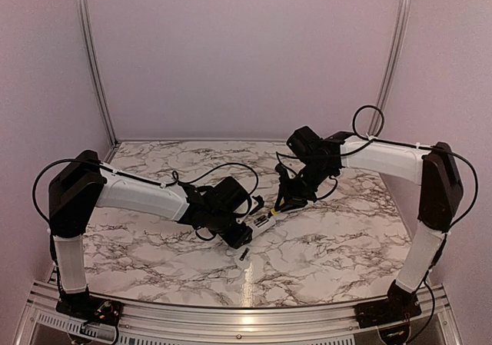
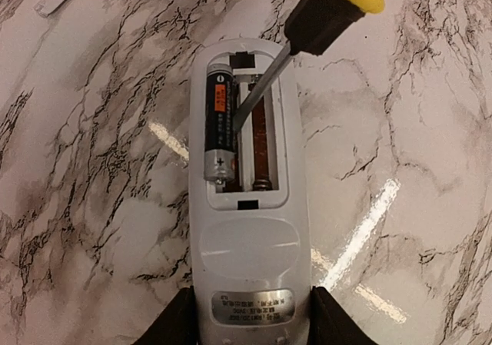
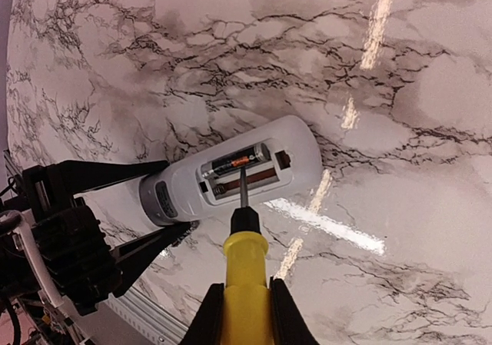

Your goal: Unload the batteries from the remote control

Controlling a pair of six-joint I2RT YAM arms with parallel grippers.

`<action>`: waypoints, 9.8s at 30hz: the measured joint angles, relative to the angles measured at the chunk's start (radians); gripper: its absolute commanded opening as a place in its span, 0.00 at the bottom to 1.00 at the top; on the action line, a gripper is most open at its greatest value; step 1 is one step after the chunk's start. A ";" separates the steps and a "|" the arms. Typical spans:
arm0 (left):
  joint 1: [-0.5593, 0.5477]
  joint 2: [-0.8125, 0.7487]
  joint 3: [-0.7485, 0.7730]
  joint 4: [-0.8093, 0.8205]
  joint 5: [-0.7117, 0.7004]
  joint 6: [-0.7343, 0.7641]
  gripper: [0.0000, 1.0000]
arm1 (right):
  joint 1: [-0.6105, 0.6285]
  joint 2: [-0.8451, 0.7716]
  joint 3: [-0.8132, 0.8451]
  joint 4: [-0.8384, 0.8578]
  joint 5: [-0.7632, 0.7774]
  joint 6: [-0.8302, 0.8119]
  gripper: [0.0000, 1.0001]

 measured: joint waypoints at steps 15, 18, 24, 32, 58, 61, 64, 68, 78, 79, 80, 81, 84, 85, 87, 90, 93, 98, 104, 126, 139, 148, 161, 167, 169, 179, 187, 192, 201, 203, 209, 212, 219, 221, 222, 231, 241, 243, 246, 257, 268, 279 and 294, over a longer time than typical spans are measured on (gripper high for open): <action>0.000 0.000 0.000 0.018 0.025 0.000 0.00 | 0.000 0.008 0.058 -0.066 0.015 -0.011 0.00; 0.000 0.003 0.000 0.019 0.026 0.000 0.00 | 0.000 0.010 0.068 -0.074 0.015 -0.011 0.00; -0.002 0.023 0.000 0.020 0.034 0.001 0.00 | 0.000 0.011 0.073 -0.076 0.016 -0.012 0.00; -0.002 0.027 0.000 0.022 0.034 0.001 0.00 | 0.000 0.011 0.102 -0.096 0.024 -0.016 0.00; 0.146 -0.241 -0.111 0.015 -0.156 -0.045 0.00 | -0.039 -0.200 0.117 -0.117 0.206 0.032 0.00; 0.202 -0.232 -0.106 -0.018 -0.220 -0.095 0.00 | -0.039 -0.216 0.090 -0.098 0.208 0.048 0.00; 0.258 -0.211 -0.107 -0.042 -0.261 -0.169 0.00 | -0.039 -0.232 0.073 -0.076 0.209 0.058 0.00; 0.307 -0.188 -0.124 -0.048 -0.287 -0.264 0.00 | -0.039 -0.259 0.047 -0.050 0.210 0.069 0.00; 0.325 -0.155 -0.229 -0.049 -0.283 -0.403 0.00 | -0.039 -0.275 0.021 -0.023 0.208 0.072 0.00; 0.325 -0.153 -0.237 -0.048 -0.281 -0.409 0.00 | -0.039 -0.275 0.021 -0.021 0.206 0.072 0.00; 0.325 -0.151 -0.241 -0.040 -0.281 -0.417 0.00 | -0.039 -0.275 0.021 -0.019 0.206 0.072 0.00; 0.325 -0.148 -0.243 -0.034 -0.281 -0.428 0.01 | -0.039 -0.275 0.021 -0.019 0.206 0.072 0.00; 0.325 -0.148 -0.249 -0.021 -0.279 -0.451 0.08 | -0.039 -0.275 0.021 -0.018 0.206 0.072 0.00; 0.325 -0.148 -0.252 -0.015 -0.278 -0.456 0.11 | -0.039 -0.275 0.021 -0.018 0.206 0.072 0.00; 0.325 -0.148 -0.258 -0.005 -0.277 -0.464 0.16 | -0.039 -0.275 0.021 -0.018 0.205 0.072 0.00; 0.325 -0.148 -0.263 0.003 -0.276 -0.472 0.34 | -0.039 -0.275 0.021 -0.018 0.204 0.072 0.00; 0.325 -0.148 -0.270 0.013 -0.277 -0.478 0.74 | -0.039 -0.275 0.021 -0.018 0.204 0.071 0.00; 0.325 -0.169 -0.295 0.024 -0.289 -0.494 0.98 | -0.039 -0.275 0.021 -0.018 0.203 0.070 0.00; 0.325 -0.226 -0.330 -0.010 -0.324 -0.491 0.99 | -0.039 -0.275 0.021 -0.018 0.203 0.069 0.00; 0.327 -0.877 -0.519 0.166 -0.587 -0.254 0.99 | -0.039 -0.253 0.050 -0.016 0.206 0.064 0.00; 0.327 -0.956 -0.522 0.255 -0.211 0.144 0.99 | -0.039 -0.211 0.088 -0.011 0.133 0.042 0.00; 0.215 -0.895 -0.412 0.172 0.025 0.350 0.99 | -0.035 -0.196 0.088 0.028 -0.017 -0.011 0.00; 0.082 -0.656 -0.272 0.152 0.085 0.470 0.87 | 0.071 -0.116 0.162 0.035 -0.109 -0.047 0.00; 0.074 -0.602 -0.257 0.166 0.088 0.511 0.73 | 0.105 -0.093 0.195 0.045 -0.162 -0.050 0.00; 0.074 -0.591 -0.252 0.174 0.089 0.525 0.68 | 0.109 -0.093 0.201 0.048 -0.179 -0.050 0.00; 0.074 -0.525 -0.206 0.195 0.093 0.563 0.56 | 0.109 -0.089 0.232 0.057 -0.239 -0.050 0.00; 0.074 -0.488 -0.178 0.206 0.094 0.585 0.36 | 0.110 -0.088 0.232 0.056 -0.264 -0.053 0.00; 0.074 -0.475 -0.165 0.212 0.096 0.596 0.20 | 0.110 -0.080 0.232 0.056 -0.268 -0.061 0.00; 0.074 -0.471 -0.160 0.204 0.093 0.623 0.00 | 0.110 -0.075 0.234 0.050 -0.267 -0.064 0.00; 0.074 -0.471 -0.160 0.204 0.093 0.623 0.00 | 0.110 -0.075 0.234 0.050 -0.267 -0.064 0.10; 0.074 -0.472 -0.160 0.206 0.086 0.613 0.00 | 0.111 -0.075 0.236 0.056 -0.266 -0.068 0.55; 0.074 -0.475 -0.163 0.207 0.077 0.598 0.00 | 0.112 -0.075 0.245 0.061 -0.259 -0.073 0.69; 0.074 -0.563 -0.245 0.216 0.043 0.531 0.00 | 0.113 -0.075 0.269 0.063 -0.179 -0.069 0.87; 0.074 -0.597 -0.274 0.216 0.027 0.510 0.00 | 0.110 -0.077 0.279 0.064 -0.145 -0.066 0.95; 0.074 -0.613 -0.288 0.216 0.018 0.499 0.00 | 0.107 -0.080 0.279 0.067 -0.128 -0.062 0.98; 0.074 -0.752 -0.372 0.198 -0.103 0.389 0.00 | 0.032 -0.182 0.257 0.115 -0.026 -0.032 0.99; 0.218 -0.830 -0.373 0.078 -0.214 0.214 0.00 | -0.010 -0.223 0.212 0.156 0.006 -0.002 0.98; 0.269 -0.835 -0.373 0.052 -0.226 0.185 0.00 | -0.011 -0.222 0.211 0.156 0.006 -0.002 0.99; 0.343 -0.837 -0.374 0.007 -0.250 0.137 0.00 | -0.011 -0.222 0.208 0.157 0.008 -0.001 0.98; 0.586 -0.730 -0.383 -0.082 -0.271 -0.011 0.00 | -0.011 -0.242 0.119 0.158 0.052 0.011 0.98; 0.655 -0.413 -0.337 -0.127 -0.152 -0.087 0.02 | -0.016 -0.325 0.080 0.158 0.096 0.024 0.98; 0.656 -0.299 -0.336 -0.142 -0.077 -0.147 0.04 | -0.020 -0.358 0.046 0.152 0.129 0.024 0.98; 0.656 -0.261 -0.338 -0.142 -0.078 -0.199 0.15 | -0.021 -0.370 0.024 0.152 0.142 0.023 0.98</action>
